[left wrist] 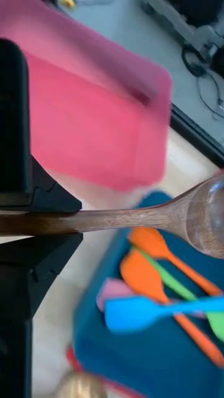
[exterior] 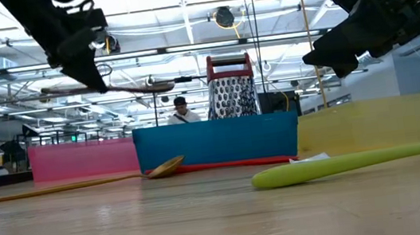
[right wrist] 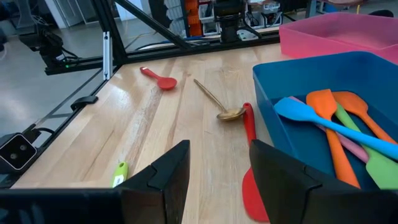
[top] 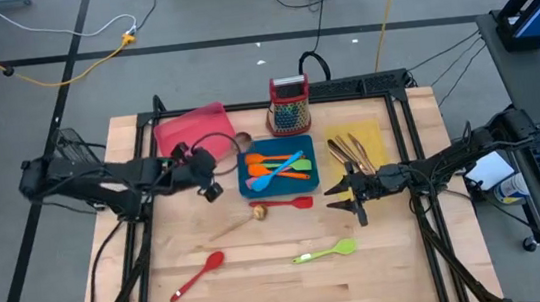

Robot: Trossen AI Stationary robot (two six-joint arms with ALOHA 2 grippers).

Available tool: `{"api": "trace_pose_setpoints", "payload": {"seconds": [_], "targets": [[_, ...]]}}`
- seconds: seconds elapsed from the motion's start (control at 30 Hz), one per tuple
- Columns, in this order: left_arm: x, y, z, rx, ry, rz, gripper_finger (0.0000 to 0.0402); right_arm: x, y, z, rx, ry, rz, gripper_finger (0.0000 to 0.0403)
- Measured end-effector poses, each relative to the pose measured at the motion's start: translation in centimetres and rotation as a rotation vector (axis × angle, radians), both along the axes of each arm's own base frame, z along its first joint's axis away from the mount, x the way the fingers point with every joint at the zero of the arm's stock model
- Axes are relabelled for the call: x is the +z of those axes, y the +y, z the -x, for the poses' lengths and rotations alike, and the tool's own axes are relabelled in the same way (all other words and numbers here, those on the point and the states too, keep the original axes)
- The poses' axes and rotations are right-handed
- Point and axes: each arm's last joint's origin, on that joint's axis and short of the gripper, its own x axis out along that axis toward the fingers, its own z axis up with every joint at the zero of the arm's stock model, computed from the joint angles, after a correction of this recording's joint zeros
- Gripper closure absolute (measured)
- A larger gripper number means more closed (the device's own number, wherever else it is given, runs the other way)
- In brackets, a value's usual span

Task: Pick & Place Kitchen Items
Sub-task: Put the brown serving spoon into the pink bin

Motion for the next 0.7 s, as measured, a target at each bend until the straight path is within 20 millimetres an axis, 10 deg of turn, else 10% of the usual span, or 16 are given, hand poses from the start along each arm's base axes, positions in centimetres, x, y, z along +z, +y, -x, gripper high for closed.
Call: {"api": "trace_pose_setpoints", "payload": {"seconds": [0.7], "targets": [[-1.6, 8.7, 3.2, 0.286, 0.159, 0.051, 0.036, 0.0, 0.0, 0.0, 0.0, 0.0, 0.0, 0.0243]]}}
